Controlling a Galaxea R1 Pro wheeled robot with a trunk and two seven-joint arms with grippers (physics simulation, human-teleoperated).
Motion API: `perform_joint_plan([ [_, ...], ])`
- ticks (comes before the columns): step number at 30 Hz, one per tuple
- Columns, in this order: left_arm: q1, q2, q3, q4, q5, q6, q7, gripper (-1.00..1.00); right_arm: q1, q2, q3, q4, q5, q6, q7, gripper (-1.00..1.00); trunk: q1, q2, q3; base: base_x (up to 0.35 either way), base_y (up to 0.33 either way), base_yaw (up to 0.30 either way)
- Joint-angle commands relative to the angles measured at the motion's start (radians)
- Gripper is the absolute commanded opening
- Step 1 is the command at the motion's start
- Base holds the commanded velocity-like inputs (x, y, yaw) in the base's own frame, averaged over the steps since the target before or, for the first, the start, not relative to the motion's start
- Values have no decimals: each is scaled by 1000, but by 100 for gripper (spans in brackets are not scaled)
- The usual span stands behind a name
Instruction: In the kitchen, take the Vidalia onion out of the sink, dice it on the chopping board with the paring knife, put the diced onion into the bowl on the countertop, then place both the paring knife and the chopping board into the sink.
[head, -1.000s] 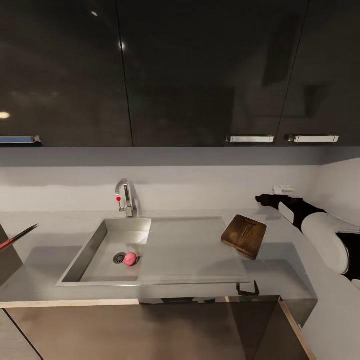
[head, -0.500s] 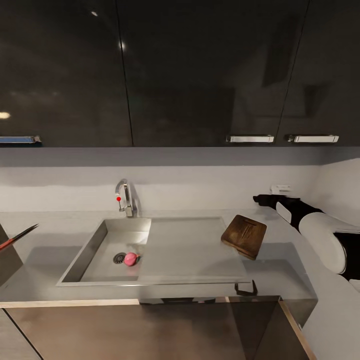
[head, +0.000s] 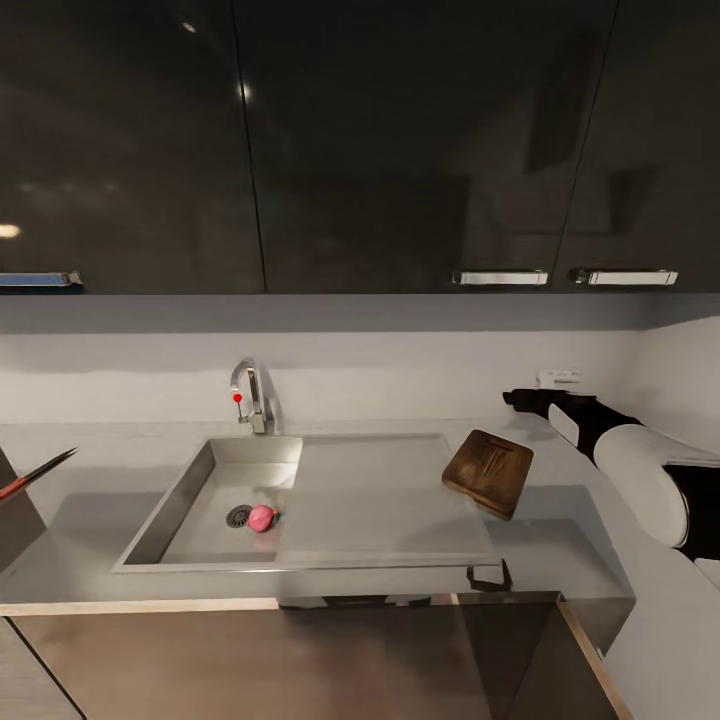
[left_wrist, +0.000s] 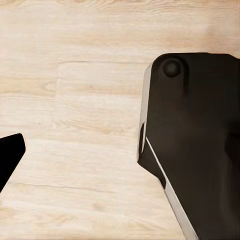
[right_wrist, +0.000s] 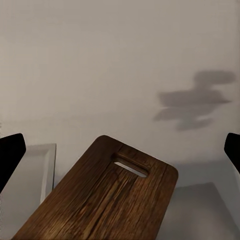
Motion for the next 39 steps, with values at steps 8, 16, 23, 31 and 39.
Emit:
perform_joint_plan([
  [8,1,-27,7,-327,-1,-4,5,100,0,-1,1,-1,0,5,3,100,0,-1,-1,0,0,0],
  [16,1,-71,7,-468,0,-4,6,100,0,-1,1,-1,0,5,3,100,0,-1,-1,0,0,0],
  [23,1,-75,2,-429,-5,-4,2,100,0,-2,1,-1,0,4,1,100,0,-1,-1,0,0,0],
  [31,1,-71,0,-394,-7,-4,1,100,0,-3,1,-1,0,4,2,100,0,-1,-1,0,0,0],
  [39,1,-72,7,-392,-4,-4,3,100,0,0,1,-1,0,5,3,100,0,-1,-1,0,0,0],
])
